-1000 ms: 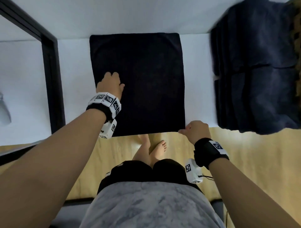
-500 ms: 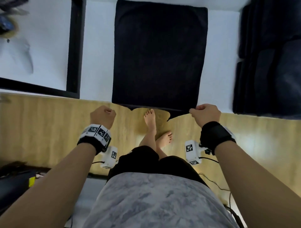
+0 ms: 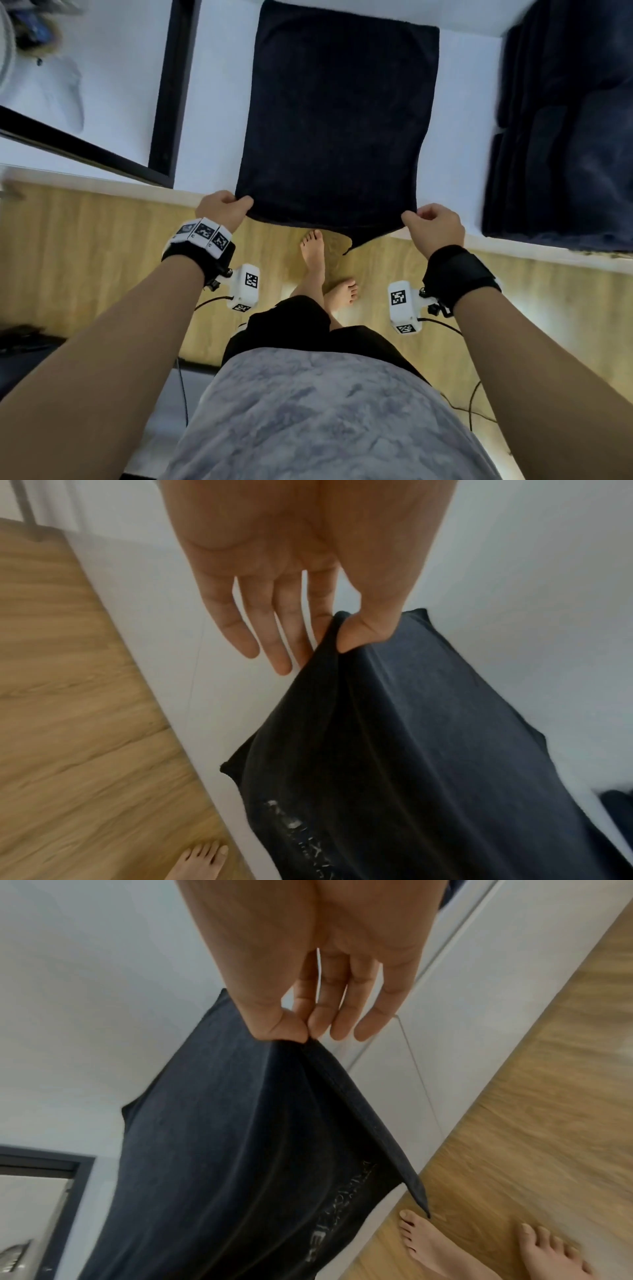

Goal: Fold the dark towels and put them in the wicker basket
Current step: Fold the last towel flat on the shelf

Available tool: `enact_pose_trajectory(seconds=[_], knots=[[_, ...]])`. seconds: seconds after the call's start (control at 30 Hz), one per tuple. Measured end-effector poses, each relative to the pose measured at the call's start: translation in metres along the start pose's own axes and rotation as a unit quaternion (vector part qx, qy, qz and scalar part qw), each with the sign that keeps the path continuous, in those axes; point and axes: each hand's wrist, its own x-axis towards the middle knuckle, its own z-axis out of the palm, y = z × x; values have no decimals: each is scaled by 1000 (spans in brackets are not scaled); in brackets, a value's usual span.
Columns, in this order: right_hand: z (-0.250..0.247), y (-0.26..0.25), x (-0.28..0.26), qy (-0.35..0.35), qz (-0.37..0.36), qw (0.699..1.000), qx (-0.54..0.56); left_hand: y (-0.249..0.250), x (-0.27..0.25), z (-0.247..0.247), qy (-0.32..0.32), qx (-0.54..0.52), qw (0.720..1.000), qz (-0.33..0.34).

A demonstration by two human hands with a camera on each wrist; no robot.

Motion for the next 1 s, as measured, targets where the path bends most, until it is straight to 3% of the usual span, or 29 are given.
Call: enact_pose_trajectory(seconds=[0.2, 0.4, 0.57, 0.73, 0.87, 1.0], knots=[[-28, -41, -1, -21, -12, 991, 130, 48, -17, -37, -24, -210, 975, 70], [-59, -97, 7, -7, -71, 967, 244, 95, 0, -73, 21, -335, 938, 84], [-65, -131, 29, -16, -114, 966, 230, 130, 17, -81, 34, -359, 928, 96], [-51, -145, 75, -16, -86, 971, 221, 152, 47, -70, 12, -371, 923, 101], [-37, -137, 110, -28, -55, 976, 210, 154, 82, -58, -23, -344, 935, 83], [-29, -109, 111, -10, -26, 993, 113, 136, 102, -53, -64, -230, 967, 86]])
